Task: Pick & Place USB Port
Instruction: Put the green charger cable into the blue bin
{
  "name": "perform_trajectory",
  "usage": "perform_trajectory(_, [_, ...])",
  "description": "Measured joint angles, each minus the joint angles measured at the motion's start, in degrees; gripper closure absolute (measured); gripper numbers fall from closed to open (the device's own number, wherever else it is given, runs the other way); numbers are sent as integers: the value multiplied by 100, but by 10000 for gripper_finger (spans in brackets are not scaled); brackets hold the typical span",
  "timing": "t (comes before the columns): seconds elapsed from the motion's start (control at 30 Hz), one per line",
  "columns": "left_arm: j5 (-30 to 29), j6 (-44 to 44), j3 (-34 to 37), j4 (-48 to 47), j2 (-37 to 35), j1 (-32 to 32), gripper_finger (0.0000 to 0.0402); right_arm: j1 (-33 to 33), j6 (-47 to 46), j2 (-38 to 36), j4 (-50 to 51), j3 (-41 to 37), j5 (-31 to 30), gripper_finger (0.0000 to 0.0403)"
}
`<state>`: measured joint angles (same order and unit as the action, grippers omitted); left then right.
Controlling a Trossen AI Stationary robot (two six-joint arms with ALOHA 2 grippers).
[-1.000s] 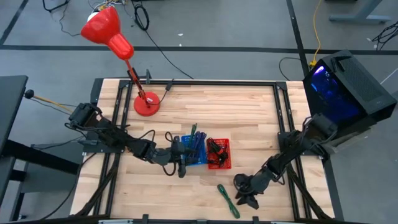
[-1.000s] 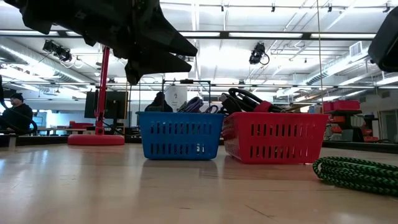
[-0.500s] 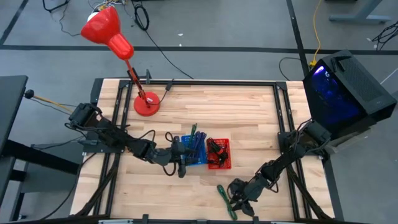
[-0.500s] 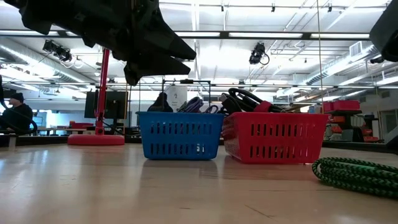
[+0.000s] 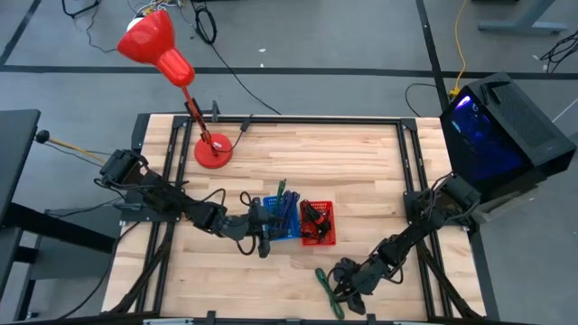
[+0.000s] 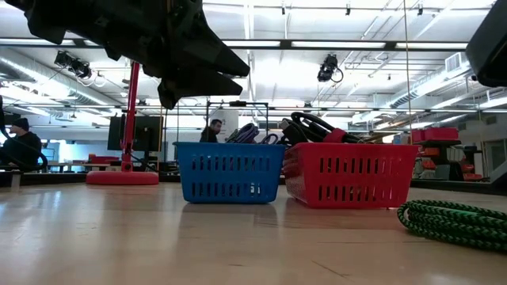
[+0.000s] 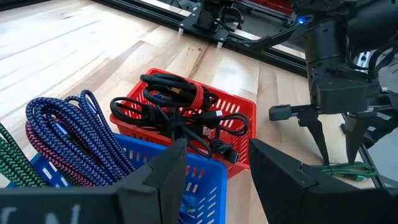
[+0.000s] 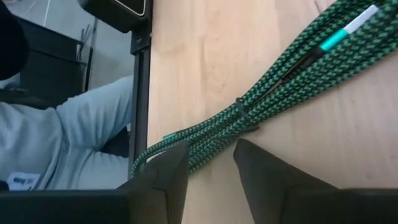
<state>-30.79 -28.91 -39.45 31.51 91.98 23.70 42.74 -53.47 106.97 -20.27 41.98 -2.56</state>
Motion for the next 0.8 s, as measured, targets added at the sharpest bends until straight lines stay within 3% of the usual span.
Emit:
perform_trajectory(0.27, [17, 0, 1, -16, 0, 1, 225, -2, 192, 396, -177, 119, -199, 303])
perform_trajectory(0.47, [59, -4, 1, -32, 0, 4, 225, -79, 128, 420, -113, 129, -582, 393])
perform_trajectory(0.8, [63, -43, 1, -43, 0, 4, 225, -173, 294, 183, -39, 108, -396, 401])
